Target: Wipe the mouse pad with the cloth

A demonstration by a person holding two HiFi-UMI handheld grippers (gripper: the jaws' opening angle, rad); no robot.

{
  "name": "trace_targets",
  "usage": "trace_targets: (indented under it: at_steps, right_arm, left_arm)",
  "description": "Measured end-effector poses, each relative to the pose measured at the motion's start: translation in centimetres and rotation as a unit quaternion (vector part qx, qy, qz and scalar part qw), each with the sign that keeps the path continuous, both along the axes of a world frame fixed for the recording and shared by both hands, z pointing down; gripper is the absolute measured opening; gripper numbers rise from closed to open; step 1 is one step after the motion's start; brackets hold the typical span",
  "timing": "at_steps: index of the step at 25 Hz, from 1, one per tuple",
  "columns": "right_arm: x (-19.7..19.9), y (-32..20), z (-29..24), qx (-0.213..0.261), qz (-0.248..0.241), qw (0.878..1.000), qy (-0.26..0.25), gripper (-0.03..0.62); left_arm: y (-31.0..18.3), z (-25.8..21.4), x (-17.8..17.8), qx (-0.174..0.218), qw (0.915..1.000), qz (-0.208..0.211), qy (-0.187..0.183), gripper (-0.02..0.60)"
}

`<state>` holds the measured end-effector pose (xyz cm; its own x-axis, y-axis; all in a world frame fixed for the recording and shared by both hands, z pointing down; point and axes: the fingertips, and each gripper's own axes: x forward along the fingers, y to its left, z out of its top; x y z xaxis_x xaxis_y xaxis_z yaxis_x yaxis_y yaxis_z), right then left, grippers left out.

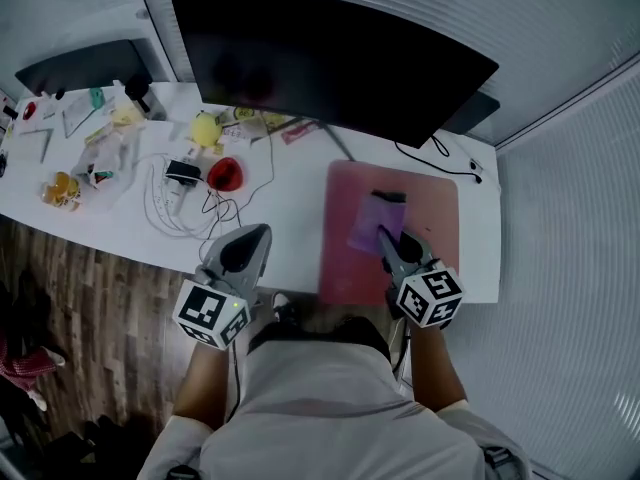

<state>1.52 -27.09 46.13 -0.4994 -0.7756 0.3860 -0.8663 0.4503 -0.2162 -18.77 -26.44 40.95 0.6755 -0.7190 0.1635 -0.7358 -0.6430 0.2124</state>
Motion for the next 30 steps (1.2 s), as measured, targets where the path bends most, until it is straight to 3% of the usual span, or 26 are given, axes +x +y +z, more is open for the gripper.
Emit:
trace_targets:
  at_steps: [4,8,13,19,25,30]
  right_arm:
    - [-4.6,-4.4,3.6,-0.025,-0.077,0.997,-0.002,0.052]
    - [-8.7,-7.7,9.1,-0.061,-0.156,0.986,0.000,0.052]
    - [-8.5,-10.7,17.0,-0.110,-0.198,0.972,0.059,0.051]
    - [-2.0,-14.3,21.1,-0.155,-0.157,0.972,0.083,0.052]
    - [4.8,-14.8,22.2,-0.180,-0.107,0.974,0.083,0.052]
    - [12.6,-14.3,22.6,-0.189,-0.050,0.977,0.084,0.052]
  left_arm:
    - [-0.7,1.7,-0.2,-0.018,0.9996,-0.018,-0.012,0.002]
    - [-0.9,2.6,1.4,-0.022,0.9988,-0.036,-0.027,0.002]
    - [-0.1,3.4,5.7,-0.044,0.9971,-0.050,-0.036,0.002]
    - [-0.1,4.2,11.2,-0.055,0.9958,-0.059,-0.043,0.002]
    - [-1.1,4.1,14.5,-0.050,0.9960,-0.066,-0.035,0.002]
    - [-2.4,4.4,18.0,-0.047,0.9974,-0.044,-0.033,0.002]
